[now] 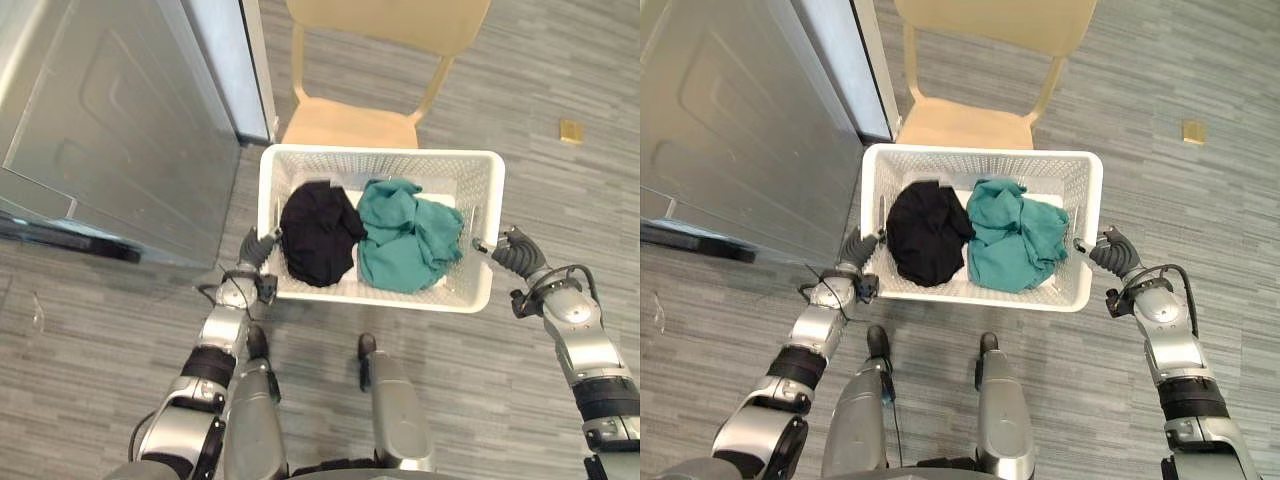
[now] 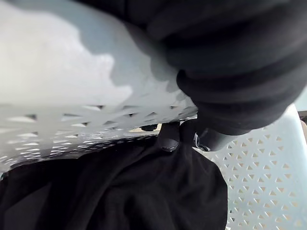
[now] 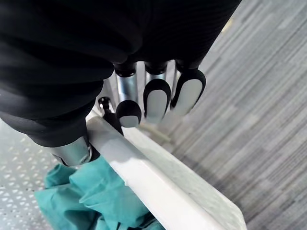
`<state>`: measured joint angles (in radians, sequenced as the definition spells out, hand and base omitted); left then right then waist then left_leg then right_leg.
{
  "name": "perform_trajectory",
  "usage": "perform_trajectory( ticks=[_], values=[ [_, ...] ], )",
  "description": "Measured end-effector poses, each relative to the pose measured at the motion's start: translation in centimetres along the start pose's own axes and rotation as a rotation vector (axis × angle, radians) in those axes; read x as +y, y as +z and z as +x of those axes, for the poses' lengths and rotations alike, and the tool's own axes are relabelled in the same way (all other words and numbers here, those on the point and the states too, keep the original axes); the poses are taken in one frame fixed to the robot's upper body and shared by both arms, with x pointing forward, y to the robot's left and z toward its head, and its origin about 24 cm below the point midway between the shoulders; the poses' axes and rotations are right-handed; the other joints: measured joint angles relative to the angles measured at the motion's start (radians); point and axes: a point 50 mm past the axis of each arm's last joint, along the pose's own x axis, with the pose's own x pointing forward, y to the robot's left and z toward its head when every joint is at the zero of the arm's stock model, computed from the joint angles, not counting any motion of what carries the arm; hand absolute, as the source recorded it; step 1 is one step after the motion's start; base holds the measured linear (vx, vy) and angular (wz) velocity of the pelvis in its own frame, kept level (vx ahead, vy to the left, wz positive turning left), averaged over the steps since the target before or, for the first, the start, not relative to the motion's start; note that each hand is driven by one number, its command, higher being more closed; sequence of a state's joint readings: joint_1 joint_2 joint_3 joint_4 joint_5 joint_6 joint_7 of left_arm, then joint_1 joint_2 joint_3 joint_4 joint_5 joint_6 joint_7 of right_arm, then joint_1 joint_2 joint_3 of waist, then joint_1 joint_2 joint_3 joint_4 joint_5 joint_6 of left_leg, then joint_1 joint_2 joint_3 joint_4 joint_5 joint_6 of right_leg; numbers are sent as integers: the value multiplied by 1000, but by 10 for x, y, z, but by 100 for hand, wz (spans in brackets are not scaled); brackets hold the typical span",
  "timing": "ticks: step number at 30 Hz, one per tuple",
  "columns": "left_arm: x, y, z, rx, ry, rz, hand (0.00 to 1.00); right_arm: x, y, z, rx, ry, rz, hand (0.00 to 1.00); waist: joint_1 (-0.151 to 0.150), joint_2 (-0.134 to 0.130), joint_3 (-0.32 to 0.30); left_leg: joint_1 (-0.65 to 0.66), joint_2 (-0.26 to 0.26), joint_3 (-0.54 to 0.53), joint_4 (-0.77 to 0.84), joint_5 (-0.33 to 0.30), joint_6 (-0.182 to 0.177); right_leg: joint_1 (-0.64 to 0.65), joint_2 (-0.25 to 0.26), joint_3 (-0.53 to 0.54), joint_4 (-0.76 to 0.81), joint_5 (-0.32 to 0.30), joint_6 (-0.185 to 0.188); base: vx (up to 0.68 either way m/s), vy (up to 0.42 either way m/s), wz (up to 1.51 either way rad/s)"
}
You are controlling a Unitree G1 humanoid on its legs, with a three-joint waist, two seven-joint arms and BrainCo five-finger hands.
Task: Pick up the laundry basket with both hands and put the clothes into the washing machine.
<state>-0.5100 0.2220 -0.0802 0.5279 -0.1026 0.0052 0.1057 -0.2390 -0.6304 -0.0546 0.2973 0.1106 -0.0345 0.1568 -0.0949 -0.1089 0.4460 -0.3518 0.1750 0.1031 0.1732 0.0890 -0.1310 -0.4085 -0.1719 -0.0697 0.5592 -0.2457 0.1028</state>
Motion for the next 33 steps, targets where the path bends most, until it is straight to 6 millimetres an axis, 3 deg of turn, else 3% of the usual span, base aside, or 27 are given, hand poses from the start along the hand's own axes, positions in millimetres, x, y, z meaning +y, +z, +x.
perform_trajectory(
  ticks=[3,6,10,16,18,24,33],
  values=[
    [-3,22,14,-49,-15,35,100,-6,2,1,-5,-39,2,100,1,0,2,-20,0,-1,-58,62,11,-29,1,-49,25,0,-2,37,-166,42],
    [0,53,29,-119,-27,115,100,-9,2,1,-17,-62,3,100,16,-4,4,-40,-4,-1,-81,73,1,-53,-5,-66,32,0,-3,37,-53,26],
    [2,96,41,-228,-24,186,100,-8,-1,6,-13,-89,29,100,36,-8,6,-58,-22,36,-122,90,17,-89,-23,-56,17,3,-6,22,15,4],
    [-9,130,46,-323,-24,251,100,-12,-2,4,-18,-185,71,100,58,-9,7,-71,-24,92,-140,90,17,-116,-27,-37,-7,28,-4,14,22,-10],
    [-17,156,47,-395,-29,280,100,-17,1,3,-35,-246,111,100,58,-10,9,-92,-29,112,-146,98,28,-141,-40,-35,-11,38,1,-4,34,-2],
    [-31,207,45,-539,-29,332,100,-31,11,2,-89,-358,211,100,56,-10,10,-132,-26,184,-166,113,27,-191,-45,-11,-45,79,11,5,18,-8],
    [-32,245,46,-609,38,369,100,-43,36,21,-171,-455,377,100,59,-14,50,-237,-22,236,-155,113,27,-296,-49,-1,-56,107,15,-3,-4,0]
  ],
)
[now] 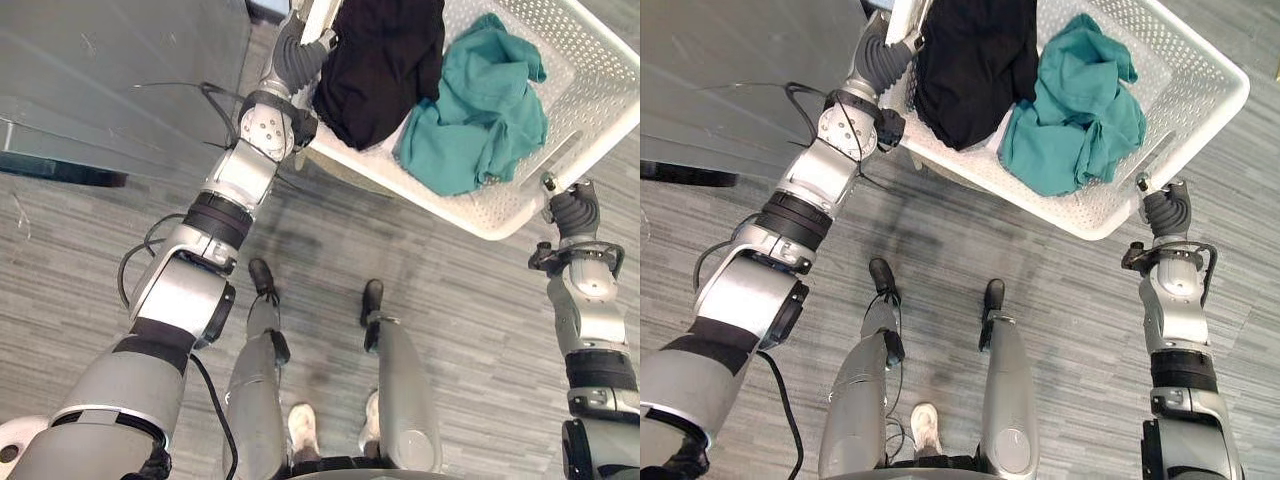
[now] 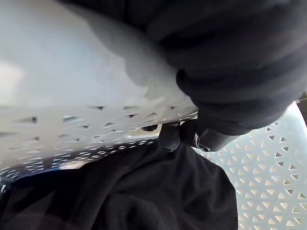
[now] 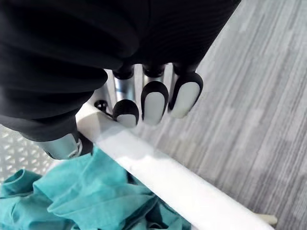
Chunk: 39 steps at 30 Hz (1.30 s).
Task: Pick up the laundry basket with both hands and put the clothes into the washing machine.
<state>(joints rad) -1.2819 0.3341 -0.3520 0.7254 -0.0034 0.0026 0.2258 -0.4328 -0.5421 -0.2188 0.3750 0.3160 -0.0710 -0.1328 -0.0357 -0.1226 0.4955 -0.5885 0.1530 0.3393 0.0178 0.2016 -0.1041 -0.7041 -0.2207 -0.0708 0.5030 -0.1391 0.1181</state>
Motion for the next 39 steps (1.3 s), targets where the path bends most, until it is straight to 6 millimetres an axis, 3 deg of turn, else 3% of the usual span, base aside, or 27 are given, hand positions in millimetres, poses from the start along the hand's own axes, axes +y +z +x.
perform_trajectory(
  ticks=[9,10,11,12,19,28,35,39],
  values=[
    [6,8,6,-17,48,32,100,3,14,9,-54,-47,82,100,-6,-6,6,-87,25,22,59,0,0,-36,12,-18,-19,30,-7,17,-20,4],
    [6,9,6,-20,48,33,0,3,14,10,-56,-51,83,100,-6,-6,6,-88,25,22,59,0,0,-36,12,-20,-19,30,-7,11,-34,9],
    [6,10,6,-29,49,39,0,3,14,10,-60,-55,87,100,-7,-6,6,-93,27,22,60,0,0,-36,12,-26,-19,30,-7,3,-31,9],
    [7,12,6,-39,55,38,0,3,14,12,-60,-60,92,0,-10,-6,6,-98,28,21,62,0,0,-36,11,-34,-21,30,-7,2,-41,12],
    [19,31,12,-99,166,11,0,8,14,18,-34,-69,161,0,-14,-12,9,-130,30,23,62,0,0,-64,12,-37,-23,30,-7,-12,-21,1],
    [34,28,13,-65,267,-53,0,2,13,19,-10,-136,244,0,-12,-22,13,-127,46,33,69,0,1,-62,28,-34,-34,57,-14,-7,-44,-6],
    [92,41,7,-133,500,-78,0,-52,-7,0,63,-365,240,0,-16,-22,13,-76,57,50,69,0,1,-17,38,-38,-34,58,-14,5,-62,-7],
    [94,57,6,-200,500,-81,0,-66,-1,-3,33,-408,244,0,-19,-23,13,-51,57,49,69,-1,2,9,36,-43,-31,58,-14,-4,-62,1]
  ],
)
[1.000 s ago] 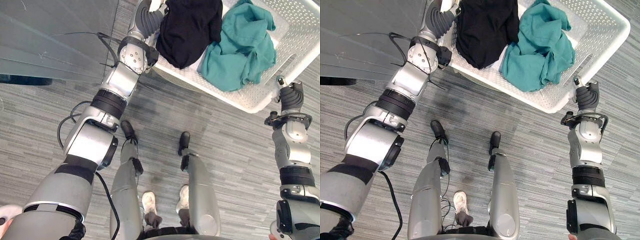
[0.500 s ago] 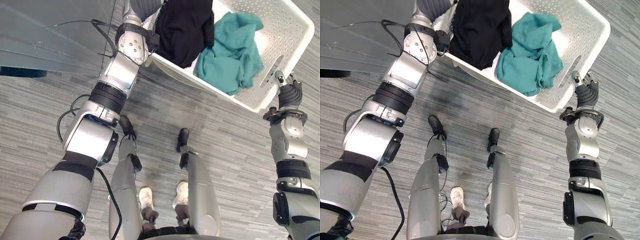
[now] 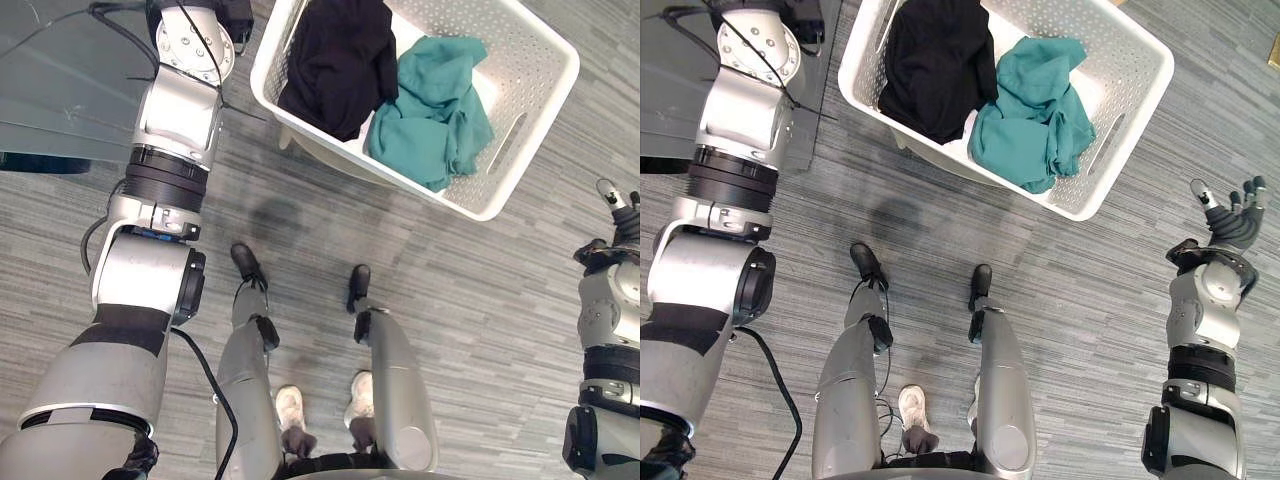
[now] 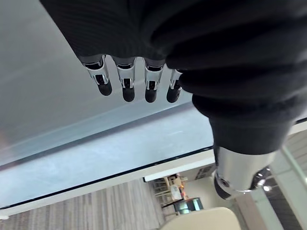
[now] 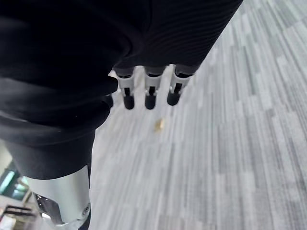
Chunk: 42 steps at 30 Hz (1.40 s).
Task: Pick up the laundry basket with both hands and put the clothes into the washing machine.
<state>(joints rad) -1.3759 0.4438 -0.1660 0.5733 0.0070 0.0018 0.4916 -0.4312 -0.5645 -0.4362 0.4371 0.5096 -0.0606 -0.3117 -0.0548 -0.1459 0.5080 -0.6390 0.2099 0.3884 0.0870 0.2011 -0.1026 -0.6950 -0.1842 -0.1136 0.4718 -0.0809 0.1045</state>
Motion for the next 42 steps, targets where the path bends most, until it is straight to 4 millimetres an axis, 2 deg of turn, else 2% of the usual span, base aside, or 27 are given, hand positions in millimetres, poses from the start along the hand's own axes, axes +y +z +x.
perform_trajectory(
  ticks=[4,7,9,10,12,15,18,19,20,21,22,24,25,27,28,29,31,33,34,36,38,39,40,41,42],
  values=[
    [1,4,1,-16,2,-4,0,-8,8,1,-25,-38,35,0,-1,0,0,28,-2,0,0,-1,2,30,-5,-14,0,0,0,-17,-74,0],
    [3,9,1,-42,1,-11,0,-18,12,0,-39,-64,65,0,6,1,0,52,-5,1,7,-14,21,52,-6,-21,5,-1,1,-17,-51,-3],
    [11,15,-2,-95,5,-11,0,-24,18,-3,-64,-73,77,0,5,1,0,69,-11,0,17,-20,30,71,-15,-20,13,-9,12,10,-69,2],
    [23,11,-10,-129,8,5,0,-33,26,-7,-98,-83,87,0,7,2,-1,101,-21,5,18,-26,40,94,-28,-21,21,-19,16,39,-78,-2],
    [31,5,-19,-140,7,9,0,-41,28,-10,-114,-98,79,0,8,3,-2,124,-31,10,18,-27,40,118,-32,-20,21,-26,25,31,-56,4],
    [50,-26,-48,-75,9,9,0,-68,31,-22,-133,-167,48,0,8,9,-4,195,-54,-4,19,-39,56,206,-60,-40,26,-69,21,65,-57,25],
    [89,-63,-87,43,70,39,0,-106,37,-42,-184,-271,32,0,12,19,-13,292,-72,-22,0,-51,63,320,-82,-77,31,-109,26,64,-52,29],
    [96,-71,-97,71,83,49,0,-114,37,-47,-192,-295,21,0,13,20,-32,302,-78,-21,-8,-54,58,328,-88,-78,33,-120,27,45,-48,25],
    [105,-85,-123,130,74,59,0,-129,33,-58,-187,-339,-7,0,14,28,-109,298,-92,-19,-31,-66,49,320,-99,-81,29,-144,31,91,-52,18],
    [111,-96,-151,195,86,52,0,-142,30,-67,-182,-379,-35,0,16,47,-161,317,-104,-16,-58,-67,50,332,-106,-82,14,-149,32,125,-54,15],
    [114,-100,-164,225,100,49,0,-148,29,-71,-178,-398,-45,0,16,57,-175,333,-108,-15,-68,-66,50,347,-109,-82,9,-151,35,154,-26,3],
    [139,-123,-213,393,201,74,0,-169,16,-92,-136,-463,-83,0,12,97,-232,394,-125,-10,-91,-60,44,400,-119,-80,-8,-156,43,129,-17,-7],
    [145,-127,-226,436,229,79,0,-174,10,-99,-116,-479,-85,0,12,106,-246,408,-126,-5,-96,-60,45,414,-119,-78,-16,-156,44,130,-31,-19],
    [165,-140,-279,610,296,118,0,-194,-20,-125,4,-549,-76,0,9,140,-293,473,-130,-3,-128,-56,48,471,-112,-76,-46,-155,45,137,-52,-20],
    [167,-142,-291,652,298,124,0,-198,-29,-132,39,-563,-58,0,7,147,-304,486,-130,-2,-131,-55,47,484,-110,-76,-53,-155,45,128,-68,-16],
    [168,-144,-314,728,300,124,0,-202,-44,-147,102,-583,-33,0,3,158,-323,514,-129,2,-145,-54,46,508,-105,-75,-63,-154,45,105,-60,-15],
    [162,-145,-349,849,309,83,0,-198,-71,-173,205,-596,5,0,-2,171,-347,566,-123,12,-161,-53,43,557,-95,-76,-81,-154,46,76,-67,-17],
    [157,-147,-365,917,312,56,0,-192,-82,-183,258,-578,15,0,-7,168,-357,587,-122,18,-163,-53,42,580,-93,-76,-87,-154,46,31,-45,-10],
    [152,-150,-380,980,307,42,0,-186,-91,-190,296,-564,26,0,-11,171,-374,601,-121,25,-168,-54,41,592,-90,-76,-93,-153,46,17,-39,-9],
    [136,-160,-424,1176,290,6,0,-173,-118,-209,422,-539,72,0,-16,164,-410,630,-119,31,-177,-57,38,614,-90,-76,-106,-152,49,10,-33,-9],
    [126,-168,-462,1362,240,9,0,-161,-147,-229,578,-517,92,0,-13,159,-416,671,-117,45,-179,-75,22,654,-87,-71,-119,-152,50,-25,1,-16],
    [124,-169,-476,1424,235,14,0,-159,-155,-237,630,-515,93,0,-12,156,-422,680,-117,50,-179,-78,22,662,-86,-68,-124,-152,50,-42,7,-20],
    [122,-169,-500,1540,226,26,0,-156,-170,-252,727,-528,103,0,-11,155,-435,686,-116,56,-180,-82,21,665,-85,-62,-128,-152,50,-30,2,-14],
    [122,-168,-512,1592,221,32,0,-155,-177,-260,770,-541,111,0,-11,155,-440,688,-116,57,-181,-82,21,666,-84,-60,-128,-152,50,-30,-5,-12],
    [122,-165,-539,1719,227,35,0,-152,-192,-278,876,-575,124,0,-12,156,-445,689,-113,59,-187,-82,22,666,-82,-59,-132,-153,50,-21,-6,-5]
  ],
)
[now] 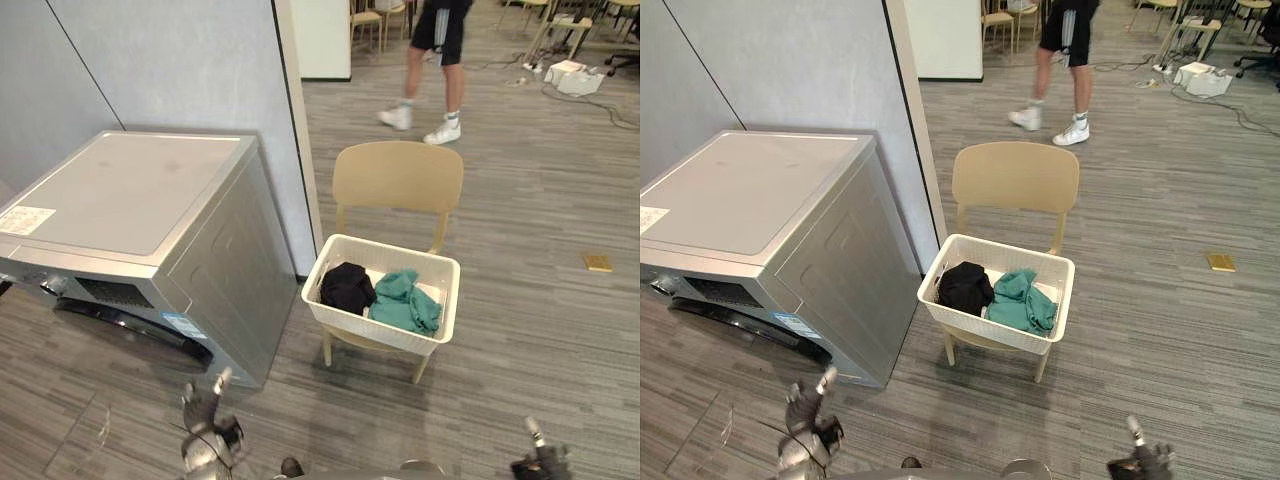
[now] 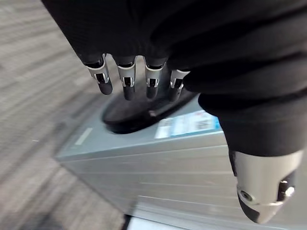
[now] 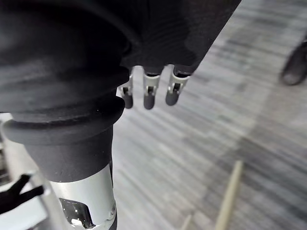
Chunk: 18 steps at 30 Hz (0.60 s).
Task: Pick up the laundry basket with both hands and put the clothes into the washing machine.
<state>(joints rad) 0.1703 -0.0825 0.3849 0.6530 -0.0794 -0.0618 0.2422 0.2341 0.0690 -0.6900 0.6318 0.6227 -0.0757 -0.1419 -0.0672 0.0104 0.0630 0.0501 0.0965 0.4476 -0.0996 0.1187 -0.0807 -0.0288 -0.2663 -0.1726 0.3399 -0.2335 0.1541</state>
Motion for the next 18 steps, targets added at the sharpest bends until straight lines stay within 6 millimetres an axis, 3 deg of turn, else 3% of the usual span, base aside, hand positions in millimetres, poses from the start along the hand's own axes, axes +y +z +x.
perform_trajectory(
  ticks=[1,6,18],
  values=[
    [19,-74,-14,373,65,-48,0,-18,-49,1,283,-116,-97,0,29,13,6,35,-3,-18,-3,-17,-9,77,23,4,-118,33,1,-16,-6,-3],
    [20,-73,-13,372,66,-45,0,-19,-49,1,284,-119,-95,0,29,14,6,35,-2,-19,-3,-17,-9,79,23,3,-119,33,1,0,0,1],
    [30,-65,-1,394,-17,149,0,-59,-67,-11,414,-256,-112,0,26,-2,16,95,36,-24,-4,-24,-20,217,78,-24,-275,93,-20,9,-20,-1]
  ],
)
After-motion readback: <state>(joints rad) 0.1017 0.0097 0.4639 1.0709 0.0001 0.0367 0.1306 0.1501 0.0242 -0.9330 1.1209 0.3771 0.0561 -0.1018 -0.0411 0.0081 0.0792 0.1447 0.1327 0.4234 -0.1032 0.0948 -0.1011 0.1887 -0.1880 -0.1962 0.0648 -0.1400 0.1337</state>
